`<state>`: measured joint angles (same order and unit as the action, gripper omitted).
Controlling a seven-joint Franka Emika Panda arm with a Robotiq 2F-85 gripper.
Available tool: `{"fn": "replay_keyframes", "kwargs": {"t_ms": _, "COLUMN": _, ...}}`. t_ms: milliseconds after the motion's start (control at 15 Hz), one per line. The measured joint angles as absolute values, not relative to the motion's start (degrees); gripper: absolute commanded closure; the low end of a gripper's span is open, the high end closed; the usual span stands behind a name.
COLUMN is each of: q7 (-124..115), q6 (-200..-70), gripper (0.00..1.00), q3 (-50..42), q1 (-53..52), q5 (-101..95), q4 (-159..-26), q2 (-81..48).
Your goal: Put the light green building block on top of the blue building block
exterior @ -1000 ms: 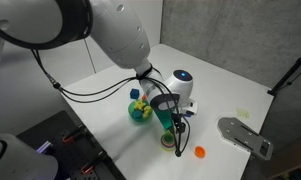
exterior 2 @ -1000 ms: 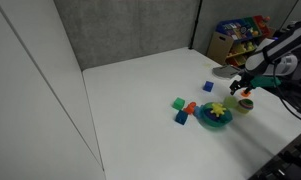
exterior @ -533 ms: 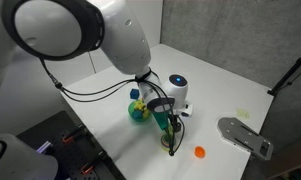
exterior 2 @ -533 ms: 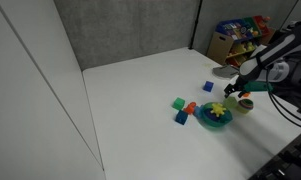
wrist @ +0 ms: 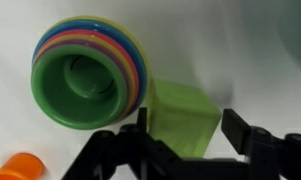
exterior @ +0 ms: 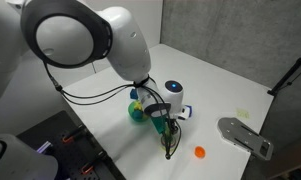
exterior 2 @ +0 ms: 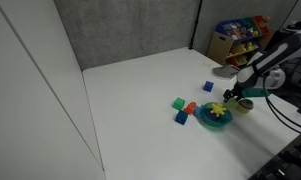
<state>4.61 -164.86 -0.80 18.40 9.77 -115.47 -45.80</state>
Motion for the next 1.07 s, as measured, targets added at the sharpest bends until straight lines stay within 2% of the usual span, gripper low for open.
{"fn": "replay_keyframes", "kwargs": {"t_ms": 133, "q7": 4.2, "q6": -164.8, "gripper": 0.64, "q3": -1.2, "q1": 18.0, "q5": 9.8, "q4": -115.5, "q2": -45.9}}
{"fn": "replay_keyframes", "kwargs": {"t_ms": 267, "q7": 3.6, "q6": -164.5, "gripper": 0.67, "q3": -2.1, "q1": 16.7, "q5": 9.7, "q4": -115.4, "q2": -45.7}}
{"fn": "replay_keyframes", "kwargs": {"t_ms": 1067, "q7": -5.4, "q6": -159.0, "gripper": 0.69, "q3": -6.2, "q1": 1.4, "q5": 8.1, "q4": -116.5, "q2": -33.3}}
